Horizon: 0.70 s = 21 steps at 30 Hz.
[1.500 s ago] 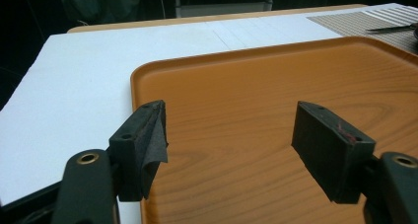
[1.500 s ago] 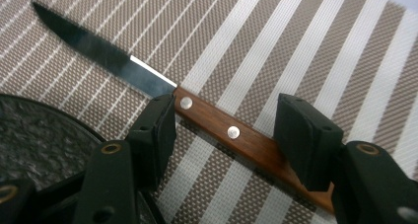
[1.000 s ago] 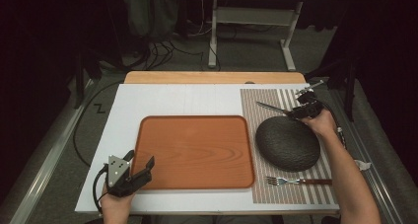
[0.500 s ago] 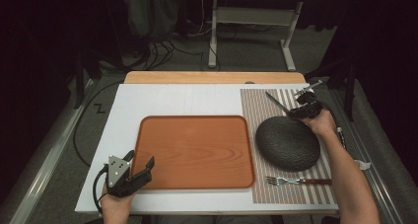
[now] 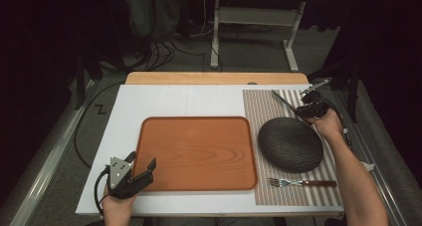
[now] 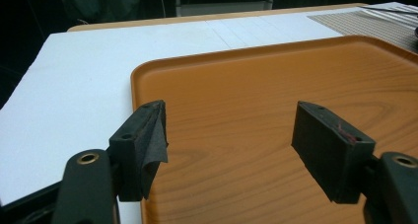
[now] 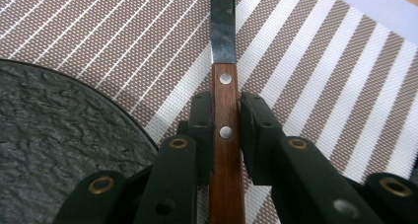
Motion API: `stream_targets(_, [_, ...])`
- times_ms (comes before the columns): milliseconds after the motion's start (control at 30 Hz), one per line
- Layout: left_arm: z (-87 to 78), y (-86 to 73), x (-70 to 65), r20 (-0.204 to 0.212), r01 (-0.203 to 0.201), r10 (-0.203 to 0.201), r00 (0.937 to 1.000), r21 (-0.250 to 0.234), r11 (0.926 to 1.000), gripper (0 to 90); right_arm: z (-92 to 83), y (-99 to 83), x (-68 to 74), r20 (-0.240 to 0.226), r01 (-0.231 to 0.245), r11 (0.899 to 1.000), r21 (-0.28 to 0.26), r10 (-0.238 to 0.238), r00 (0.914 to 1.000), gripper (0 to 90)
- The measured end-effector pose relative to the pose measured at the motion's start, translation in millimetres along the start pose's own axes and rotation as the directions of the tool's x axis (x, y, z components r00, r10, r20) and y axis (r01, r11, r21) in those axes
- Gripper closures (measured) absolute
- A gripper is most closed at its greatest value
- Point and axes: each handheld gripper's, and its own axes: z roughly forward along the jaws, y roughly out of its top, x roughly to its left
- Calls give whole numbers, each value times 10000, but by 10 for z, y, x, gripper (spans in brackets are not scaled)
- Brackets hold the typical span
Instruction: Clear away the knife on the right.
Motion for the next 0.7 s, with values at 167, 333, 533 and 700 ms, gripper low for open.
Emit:
stream_targets(167, [9,7,-9,53,-86,86,9999,-11,10000,296,-72,3,45,179,63,10000,-39,-62,9998,787])
stream_targets(333, [4,17,-1,117,-111,112,9999,-63,9999,296,-184,6,118,223,141,9997,-219,-136,9997,787])
stream_targets(533, [3,30,10,47,-146,147,9999,-164,9998,296,-328,-22,227,223,267,9987,-435,-257,9994,787])
stream_targets(700, [12,37,-2,113,-224,225,9997,-147,9996,295,-477,-40,333,261,355,9971,-674,-338,9991,787])
